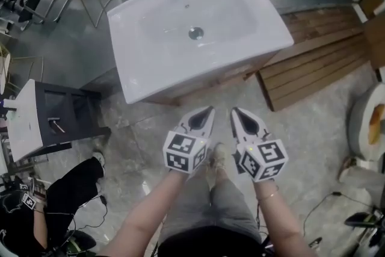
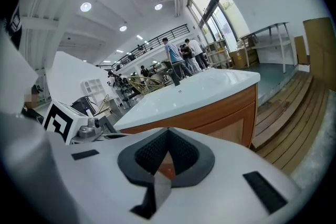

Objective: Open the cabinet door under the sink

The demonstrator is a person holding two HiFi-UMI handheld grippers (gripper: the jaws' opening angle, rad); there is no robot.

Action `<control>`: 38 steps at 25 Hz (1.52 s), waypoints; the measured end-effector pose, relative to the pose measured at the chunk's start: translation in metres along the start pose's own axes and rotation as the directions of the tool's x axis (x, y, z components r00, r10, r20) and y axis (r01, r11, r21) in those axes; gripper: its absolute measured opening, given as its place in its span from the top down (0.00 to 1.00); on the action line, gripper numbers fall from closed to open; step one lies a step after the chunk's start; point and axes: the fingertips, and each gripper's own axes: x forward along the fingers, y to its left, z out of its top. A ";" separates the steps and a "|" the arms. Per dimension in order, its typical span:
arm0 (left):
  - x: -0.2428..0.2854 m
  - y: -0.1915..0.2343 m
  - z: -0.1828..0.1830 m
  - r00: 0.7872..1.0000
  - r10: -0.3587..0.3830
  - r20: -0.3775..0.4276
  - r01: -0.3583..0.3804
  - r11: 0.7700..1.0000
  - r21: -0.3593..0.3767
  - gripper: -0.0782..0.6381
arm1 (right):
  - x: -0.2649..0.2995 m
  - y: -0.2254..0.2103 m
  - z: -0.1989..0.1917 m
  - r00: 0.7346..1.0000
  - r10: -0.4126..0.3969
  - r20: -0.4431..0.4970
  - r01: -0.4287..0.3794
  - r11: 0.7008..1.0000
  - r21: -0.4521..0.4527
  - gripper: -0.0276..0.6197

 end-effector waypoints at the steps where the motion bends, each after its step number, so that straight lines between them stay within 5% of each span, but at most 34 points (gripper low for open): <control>1: 0.005 0.003 -0.005 1.000 0.000 -0.007 0.000 1.000 -0.002 0.88 | 0.004 -0.004 -0.005 1.000 0.000 -0.008 0.000 1.000 -0.001 0.97; 14: 0.069 0.034 -0.051 0.998 0.004 -0.058 -0.006 0.999 -0.037 0.88 | 0.060 -0.037 -0.059 0.998 0.023 -0.062 -0.022 0.999 0.026 0.97; 23: 0.107 0.059 -0.078 0.997 0.037 -0.060 -0.041 0.998 -0.056 0.88 | 0.093 -0.066 -0.085 0.998 -0.017 -0.054 0.023 0.993 0.115 0.97; 38: 0.144 0.096 -0.113 0.990 0.100 -0.101 -0.108 0.991 -0.080 0.87 | 0.128 -0.094 -0.121 0.994 -0.059 -0.089 0.071 0.987 0.141 0.97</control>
